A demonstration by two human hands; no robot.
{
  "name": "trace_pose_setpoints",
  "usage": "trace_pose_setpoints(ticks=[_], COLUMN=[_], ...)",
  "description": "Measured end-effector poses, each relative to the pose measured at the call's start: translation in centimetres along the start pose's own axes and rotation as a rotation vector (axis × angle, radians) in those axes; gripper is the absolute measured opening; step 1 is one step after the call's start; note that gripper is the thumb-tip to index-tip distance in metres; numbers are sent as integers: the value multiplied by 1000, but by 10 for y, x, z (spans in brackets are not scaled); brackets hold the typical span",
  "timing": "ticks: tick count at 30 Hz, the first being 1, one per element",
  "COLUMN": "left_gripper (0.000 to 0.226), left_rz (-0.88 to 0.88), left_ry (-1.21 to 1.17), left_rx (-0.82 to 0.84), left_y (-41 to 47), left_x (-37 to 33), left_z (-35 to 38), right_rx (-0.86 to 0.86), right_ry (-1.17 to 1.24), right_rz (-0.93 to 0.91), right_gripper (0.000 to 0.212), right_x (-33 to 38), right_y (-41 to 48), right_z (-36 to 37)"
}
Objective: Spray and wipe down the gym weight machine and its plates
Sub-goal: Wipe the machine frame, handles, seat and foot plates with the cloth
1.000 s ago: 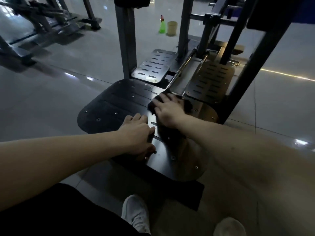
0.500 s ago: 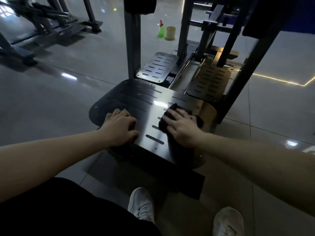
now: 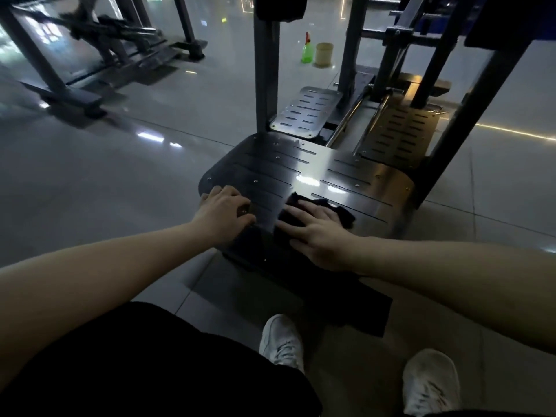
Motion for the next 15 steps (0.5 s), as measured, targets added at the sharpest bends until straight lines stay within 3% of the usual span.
trace_pose_setpoints(ticks=[4, 10, 15], left_gripper=[38, 61, 48], left_rz=[6, 166, 219], left_ry=[30, 248, 168], left_rx=[54, 284, 187], left_y=[-6, -23, -9], left_x=[13, 16, 22], left_z=[-3, -11, -16], right_rx=[-3, 162, 132], right_ry=[-72, -199, -222], right_rz=[2, -27, -1], right_gripper=[53, 53, 55], right_x=[21, -16, -15], right_y=[18, -48, -53], right_z=[-1, -24, -18])
Point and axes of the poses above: each hand's wrist, its own y-axis towards the middle knuckle, its own z-axis out of the palm, x = y × z, the point moved 5 cm from there along y, towards the middle knuckle, and after that the axes turned 11 degrees about y, right-handed, at the moved point
